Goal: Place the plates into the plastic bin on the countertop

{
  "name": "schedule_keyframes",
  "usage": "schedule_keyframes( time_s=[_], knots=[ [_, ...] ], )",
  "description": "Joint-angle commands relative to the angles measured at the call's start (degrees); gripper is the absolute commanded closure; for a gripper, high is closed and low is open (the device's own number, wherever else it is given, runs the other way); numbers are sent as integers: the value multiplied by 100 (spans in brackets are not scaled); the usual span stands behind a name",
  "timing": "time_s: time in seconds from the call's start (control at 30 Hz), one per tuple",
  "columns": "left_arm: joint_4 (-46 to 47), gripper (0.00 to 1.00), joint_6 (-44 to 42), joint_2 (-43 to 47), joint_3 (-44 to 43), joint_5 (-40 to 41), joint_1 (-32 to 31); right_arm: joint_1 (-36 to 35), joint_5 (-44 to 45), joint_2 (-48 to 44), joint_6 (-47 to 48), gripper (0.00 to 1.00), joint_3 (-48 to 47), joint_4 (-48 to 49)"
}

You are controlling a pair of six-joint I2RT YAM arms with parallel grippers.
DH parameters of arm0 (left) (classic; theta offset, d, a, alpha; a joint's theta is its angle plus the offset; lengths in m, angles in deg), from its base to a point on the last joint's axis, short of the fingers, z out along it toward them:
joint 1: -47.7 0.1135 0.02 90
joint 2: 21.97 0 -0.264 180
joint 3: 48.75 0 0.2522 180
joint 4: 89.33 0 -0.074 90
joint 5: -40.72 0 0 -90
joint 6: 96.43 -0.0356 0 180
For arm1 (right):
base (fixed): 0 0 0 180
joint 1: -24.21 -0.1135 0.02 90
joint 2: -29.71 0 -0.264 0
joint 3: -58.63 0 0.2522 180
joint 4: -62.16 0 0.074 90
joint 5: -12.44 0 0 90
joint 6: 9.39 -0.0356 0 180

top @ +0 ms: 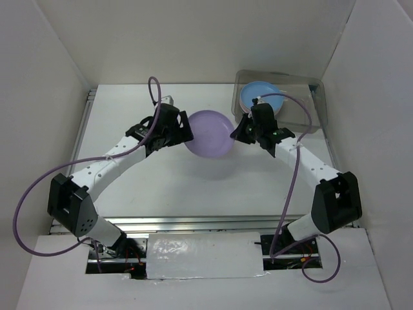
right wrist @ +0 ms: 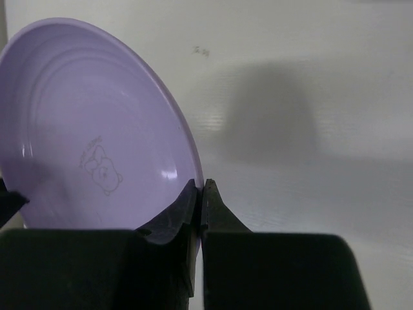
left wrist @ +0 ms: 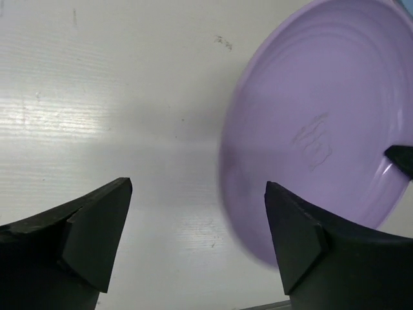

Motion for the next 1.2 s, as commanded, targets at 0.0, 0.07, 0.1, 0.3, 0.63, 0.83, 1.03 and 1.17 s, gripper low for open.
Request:
schedule_keyframes(
  time_s=[0.0, 0.07, 0.1, 0.3, 0.63, 0.83, 1.03, 1.17],
  knots=[
    [-412, 1, 441, 341, -363, 618, 76, 626, 503, 325, -339, 100, -1077, -286],
    [-608, 1, 521, 508, -338, 899, 111, 988, 1152, 937, -567, 100, -1729, -864],
    [-652, 1, 504, 753, -285, 961, 120, 1198, 1243, 1211, -620, 100, -2481, -1051],
    [-941, 1, 99, 1897, 514, 1067, 191, 2553, 893, 3672, -946, 100, -5745, -2343],
    [-1294, 1, -489, 2654, 1113, 927, 331, 3108, 189, 5046, -955, 100, -7060, -2266],
    [-1241, 1, -560, 2671, 1148, 707, 349, 2941, 206, 5142, -893, 100, -6848, -2178],
    [-1250, 1, -612, 2768, 1175, 777, 349, 2853, 391, 5029, -928, 98, -6453, -2063],
    [-1250, 1, -639, 2759, 1148, 769, 349, 2792, 593, 4695, -894, 37, -6189, -2019]
  ],
)
